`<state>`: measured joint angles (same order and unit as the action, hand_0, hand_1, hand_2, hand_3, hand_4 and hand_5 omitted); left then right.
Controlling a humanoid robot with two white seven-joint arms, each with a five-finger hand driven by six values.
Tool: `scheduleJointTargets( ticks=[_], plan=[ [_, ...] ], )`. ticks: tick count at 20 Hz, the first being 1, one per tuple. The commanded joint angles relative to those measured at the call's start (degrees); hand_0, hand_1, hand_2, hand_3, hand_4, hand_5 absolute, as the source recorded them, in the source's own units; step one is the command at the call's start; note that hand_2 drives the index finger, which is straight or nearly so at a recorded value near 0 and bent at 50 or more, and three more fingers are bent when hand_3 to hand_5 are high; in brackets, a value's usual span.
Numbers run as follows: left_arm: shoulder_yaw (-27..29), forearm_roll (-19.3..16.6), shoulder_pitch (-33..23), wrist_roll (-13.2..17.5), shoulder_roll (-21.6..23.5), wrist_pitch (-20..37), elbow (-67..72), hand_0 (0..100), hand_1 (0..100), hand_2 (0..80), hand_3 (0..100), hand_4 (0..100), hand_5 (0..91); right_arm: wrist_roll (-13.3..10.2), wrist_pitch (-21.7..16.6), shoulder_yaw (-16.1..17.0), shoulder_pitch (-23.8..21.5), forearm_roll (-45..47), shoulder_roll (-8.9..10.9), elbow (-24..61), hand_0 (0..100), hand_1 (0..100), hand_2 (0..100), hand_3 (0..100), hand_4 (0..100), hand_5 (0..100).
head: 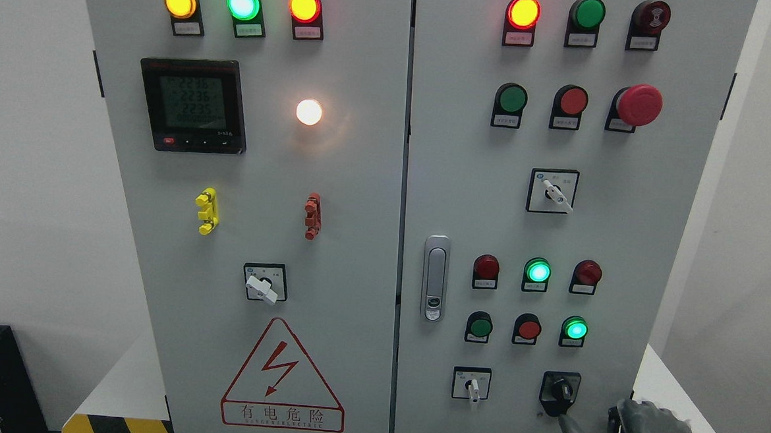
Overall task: Flip black knob to close circuit
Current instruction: 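Reach the right hand up toward the black rotary knob, then close the right hand fingers around the black rotary knob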
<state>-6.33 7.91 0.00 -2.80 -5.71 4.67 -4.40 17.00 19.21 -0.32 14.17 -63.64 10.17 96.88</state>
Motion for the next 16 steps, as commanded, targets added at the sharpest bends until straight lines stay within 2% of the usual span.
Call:
scheduleJointTargets(
  ticks=[1,16],
  plan=[
    [0.0,0.0,-1.1,0.0,0.0,0.0,0.0,12,56,0.0,0,0,0.0,-0.2,0.0,-2.3,0.3,0.1,0.29,-0.2,0,0,89,100,84,82],
    [0.0,0.0,-1.2,0.0,0.0,0.0,0.0,12,56,0.0,0,0,0.0,-0.2,0.0,-2.7,1.3,0.0,0.29,-2.0,0,0,89,100,84,82]
  ],
)
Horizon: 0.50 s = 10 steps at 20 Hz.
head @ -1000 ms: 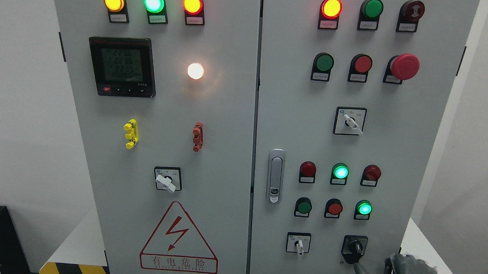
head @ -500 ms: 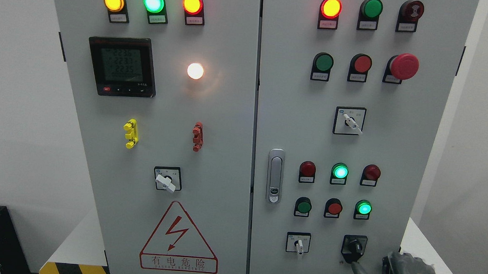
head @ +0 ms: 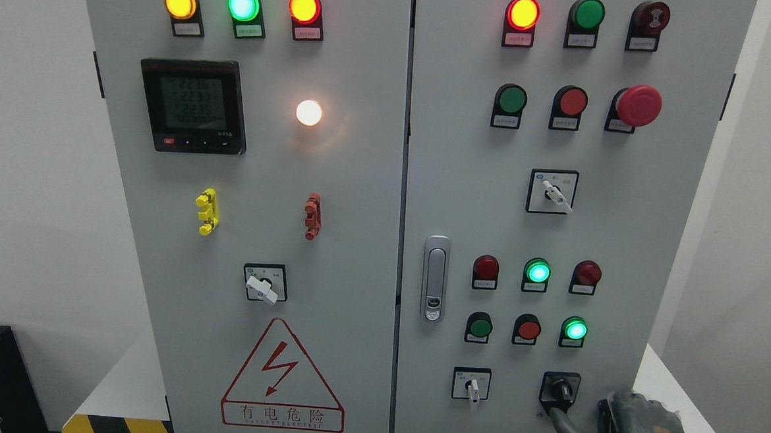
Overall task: Flip black knob to close circuit
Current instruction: 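Close the right hand fingers around the black rotary knob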
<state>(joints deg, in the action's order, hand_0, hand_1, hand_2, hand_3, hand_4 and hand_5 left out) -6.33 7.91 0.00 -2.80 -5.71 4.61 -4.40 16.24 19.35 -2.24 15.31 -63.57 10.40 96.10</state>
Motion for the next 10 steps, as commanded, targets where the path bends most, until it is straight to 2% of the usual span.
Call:
scheduleJointTargets(
  ticks=[1,10],
  plan=[
    [0.0,0.0,-1.2,0.0,0.0,0.0,0.0,12,56,0.0,0,0,0.0,0.6,-0.1,-0.7,0.2,-0.1,0.06,-1.2,0,0,89,100,84,82],
    [0.0,0.0,-1.2,0.0,0.0,0.0,-0.1,12,56,0.0,0,0,0.0,0.6,1.2,-0.8,0.4,-0.5,0.33,-1.2,0,0,89,100,86,83]
  ],
)
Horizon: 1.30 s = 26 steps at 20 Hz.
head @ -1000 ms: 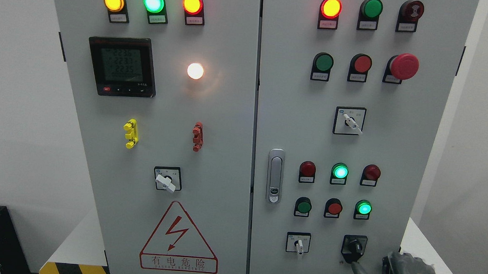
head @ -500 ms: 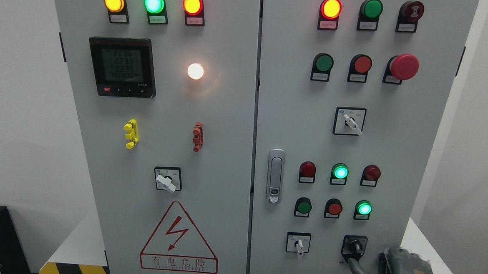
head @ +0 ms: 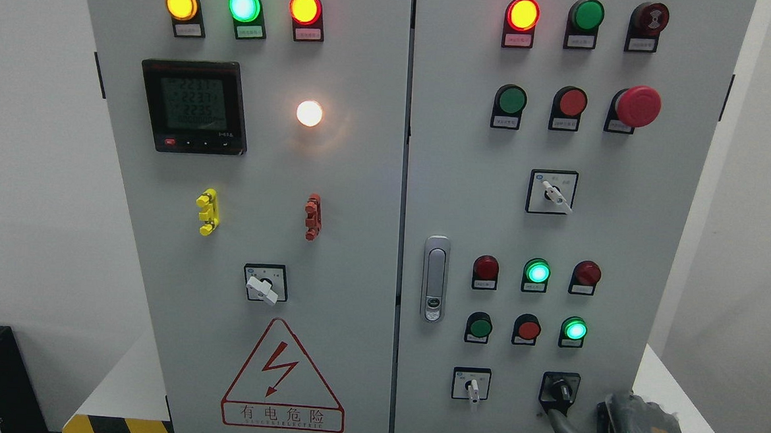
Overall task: Flip black knob to close circuit
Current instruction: 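Close the right hand fingers around the black rotary knob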
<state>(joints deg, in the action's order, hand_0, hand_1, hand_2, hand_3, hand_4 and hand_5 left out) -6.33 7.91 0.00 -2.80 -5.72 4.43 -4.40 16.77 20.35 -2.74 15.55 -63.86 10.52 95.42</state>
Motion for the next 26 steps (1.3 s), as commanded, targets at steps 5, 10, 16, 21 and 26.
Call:
scheduleJointTargets(
  ticks=[5,10,16,21,26],
  plan=[
    [0.0,0.0,-1.2,0.0,0.0,0.2,0.0,12,56,0.0,0,0,0.0,0.0,0.7,-0.2,0.4,-0.1,0.2,-0.5,0,0,89,100,86,84],
    [0.0,0.0,-1.2,0.0,0.0,0.2,0.0,12,56,0.0,0,0,0.0,0.0,1.1,-0.2,0.8,0.2,0.2,-0.6,0,0,89,100,87,85],
    [0.0,0.0,-1.2,0.0,0.0,0.2,0.0,12,56,0.0,0,0,0.0,0.0,1.4,-0.2,1.2,0.4,0.29,-1.0,0,0,90,100,88,85],
    [0.0,0.0,-1.2,0.0,0.0,0.2,0.0,12,56,0.0,0,0,0.0,0.0,1.4,-0.1,1.2,0.4,0.55,-0.9,0,0,90,100,88,86],
    [0.0,0.0,-1.2,0.0,0.0,0.2,0.0,12,56,0.0,0,0,0.0,0.0,1.4,0.2,1.1,0.4,0.64,-0.9,0,0,90,100,89,86]
  ],
)
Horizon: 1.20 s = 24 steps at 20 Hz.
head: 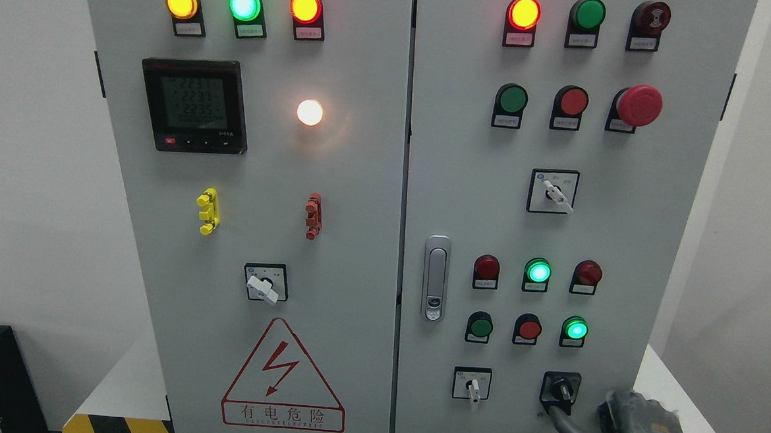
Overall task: Flip black knob to close circuit
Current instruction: 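Close the right hand fingers around the black rotary knob, then twist the black knob with the right hand to switch it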
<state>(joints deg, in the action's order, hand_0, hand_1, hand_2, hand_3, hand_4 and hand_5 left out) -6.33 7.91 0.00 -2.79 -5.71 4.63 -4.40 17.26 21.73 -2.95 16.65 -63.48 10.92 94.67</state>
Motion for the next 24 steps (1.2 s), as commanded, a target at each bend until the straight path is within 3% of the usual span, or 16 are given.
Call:
scheduleJointTargets(
  ticks=[1,24],
  plan=[
    [0.0,0.0,-1.2,0.0,0.0,0.0,0.0,12,56,0.0,0,0,0.0,-0.5,0.1,0.5,0.0,0.0,0.24,-0.1,0,0,90,100,89,86],
    [0.0,0.0,-1.2,0.0,0.0,0.0,0.0,12,56,0.0,0,0,0.0,0.0,0.1,1.5,0.1,0.4,1.3,-0.1,0,0,89,100,89,87]
  ],
)
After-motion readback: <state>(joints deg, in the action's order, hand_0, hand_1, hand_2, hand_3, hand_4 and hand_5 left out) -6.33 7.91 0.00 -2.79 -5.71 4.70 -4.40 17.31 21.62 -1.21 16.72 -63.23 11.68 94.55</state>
